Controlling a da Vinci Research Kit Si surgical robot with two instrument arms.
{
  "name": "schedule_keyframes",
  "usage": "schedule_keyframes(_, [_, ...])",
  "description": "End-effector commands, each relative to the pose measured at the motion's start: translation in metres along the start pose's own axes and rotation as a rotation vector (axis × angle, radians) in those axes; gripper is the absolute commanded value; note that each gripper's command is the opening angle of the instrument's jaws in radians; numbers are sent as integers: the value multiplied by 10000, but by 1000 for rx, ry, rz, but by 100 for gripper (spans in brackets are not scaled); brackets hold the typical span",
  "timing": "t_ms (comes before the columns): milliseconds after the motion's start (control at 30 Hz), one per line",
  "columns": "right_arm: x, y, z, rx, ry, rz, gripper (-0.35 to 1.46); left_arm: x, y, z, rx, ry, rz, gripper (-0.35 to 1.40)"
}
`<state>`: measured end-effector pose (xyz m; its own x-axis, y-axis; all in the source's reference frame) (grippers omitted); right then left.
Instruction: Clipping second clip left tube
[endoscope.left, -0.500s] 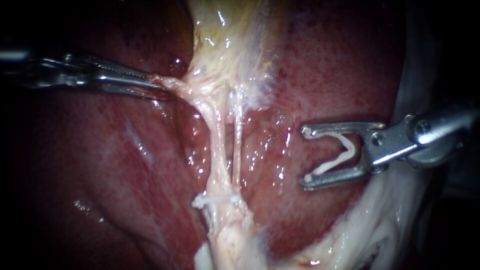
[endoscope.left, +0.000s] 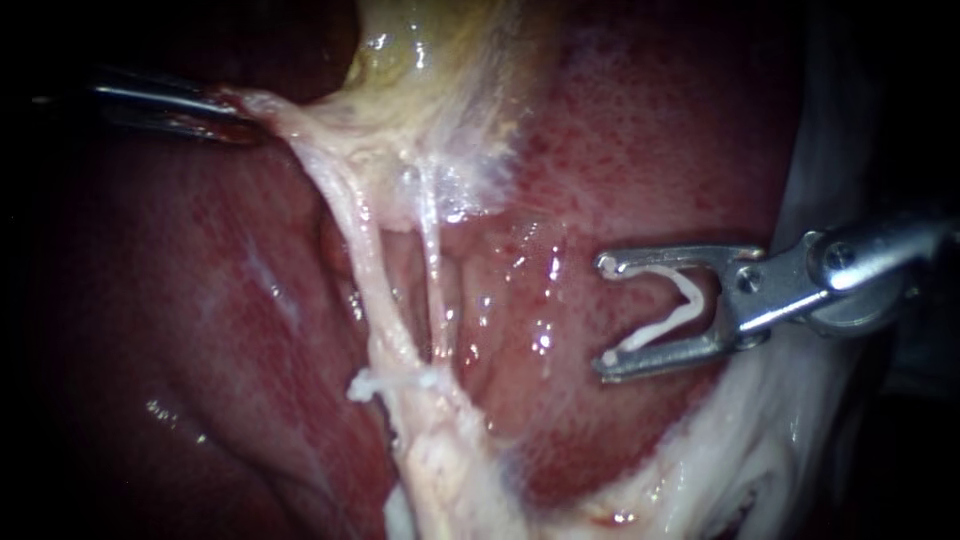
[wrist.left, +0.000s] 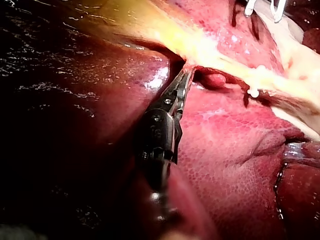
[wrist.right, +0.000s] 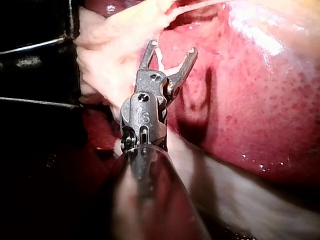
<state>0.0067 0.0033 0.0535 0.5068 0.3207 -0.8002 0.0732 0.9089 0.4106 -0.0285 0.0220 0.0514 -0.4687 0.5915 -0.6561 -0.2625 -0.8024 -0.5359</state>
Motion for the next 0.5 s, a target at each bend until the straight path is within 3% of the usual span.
schedule_keyframes(33, [2, -1, 4, 18, 3, -1, 50, 1, 0, 0, 3, 2, 5, -35])
schedule_keyframes(100, [6, -4, 15, 70, 12, -5, 49, 1, 0, 0, 4, 5, 4, -35])
schedule_keyframes(200, [12, -8, 36, 98, 18, 49, 49, 4, 1, 0, 4, 8, 9, -35])
schedule_keyframes(500, [35, -10, 104, 192, 157, 272, 50, 12, 7, 0, 7, 16, 20, -35])
